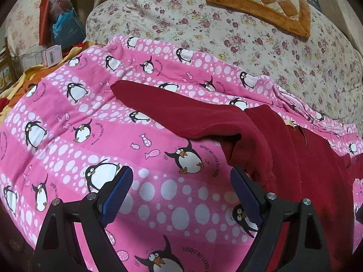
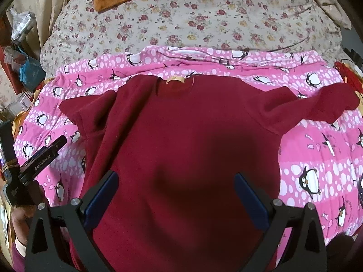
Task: Fold small clothes
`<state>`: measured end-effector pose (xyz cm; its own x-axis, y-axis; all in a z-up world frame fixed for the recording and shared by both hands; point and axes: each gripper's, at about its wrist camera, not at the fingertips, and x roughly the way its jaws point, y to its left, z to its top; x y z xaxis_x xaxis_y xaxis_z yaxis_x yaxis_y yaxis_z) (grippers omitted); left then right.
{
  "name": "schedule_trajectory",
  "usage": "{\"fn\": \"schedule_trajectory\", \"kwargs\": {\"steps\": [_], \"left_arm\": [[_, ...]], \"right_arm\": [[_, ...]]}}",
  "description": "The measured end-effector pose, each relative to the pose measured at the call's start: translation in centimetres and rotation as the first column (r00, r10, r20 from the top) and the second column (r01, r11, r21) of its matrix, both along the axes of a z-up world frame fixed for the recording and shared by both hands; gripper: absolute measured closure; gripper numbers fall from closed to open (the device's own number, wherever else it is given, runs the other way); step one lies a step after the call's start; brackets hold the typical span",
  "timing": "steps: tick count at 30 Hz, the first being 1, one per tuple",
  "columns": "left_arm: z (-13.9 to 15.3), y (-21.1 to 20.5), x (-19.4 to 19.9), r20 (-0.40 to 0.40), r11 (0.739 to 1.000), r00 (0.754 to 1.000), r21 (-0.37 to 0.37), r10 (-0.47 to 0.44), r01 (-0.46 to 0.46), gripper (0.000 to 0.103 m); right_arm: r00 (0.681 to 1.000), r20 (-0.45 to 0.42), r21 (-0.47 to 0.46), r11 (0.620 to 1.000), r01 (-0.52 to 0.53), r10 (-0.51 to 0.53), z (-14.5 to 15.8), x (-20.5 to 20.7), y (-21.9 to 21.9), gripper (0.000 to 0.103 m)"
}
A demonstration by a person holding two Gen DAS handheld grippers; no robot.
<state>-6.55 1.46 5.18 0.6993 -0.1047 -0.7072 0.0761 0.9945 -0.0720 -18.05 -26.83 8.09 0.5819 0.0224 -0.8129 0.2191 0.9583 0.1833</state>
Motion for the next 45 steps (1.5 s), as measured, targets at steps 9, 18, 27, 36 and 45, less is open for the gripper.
{"fn": "schedule_trajectory", "kwargs": {"steps": [9,18,27,36,45], "left_arm": [[-0.1,-0.3,0.0,-0.002,1.000,1.000,0.002,-0.005,0.005,0.032],[0.3,-0.9,-0.1,0.012,1.000,1.000,0.004,-0.014,0.014,0.032],[0.5,0.7,-0.3,0.011,1.000,1.000,-0.007,0.013,-0.013,0.032],[0.4,1.0,-0.2,0.006,1.000,1.000,-0.012,0.021,-0.021,0.032],[0.2,0.5,-0.2,0.004,1.000,1.000,0.009,0.015,-0.015,0.032]], "right_arm": [[1.000,-0.004,0.013,1.000,0.005,-0.005,0.1,0.0,-0.2,0.000],[1.000,-0.003,0.066,0.998,-0.014,0.014,2.5,-0.4,0.6,0.000],[0.990,0.103,0.056,0.994,-0.098,0.092,7.0,0.0,4.0,0.000],[1.000,0.014,0.085,0.996,0.001,-0.002,2.9,0.7,1.1,0.000],[1.000,0.002,0.084,0.996,0.002,-0.003,1.7,0.3,0.8,0.000]]}}
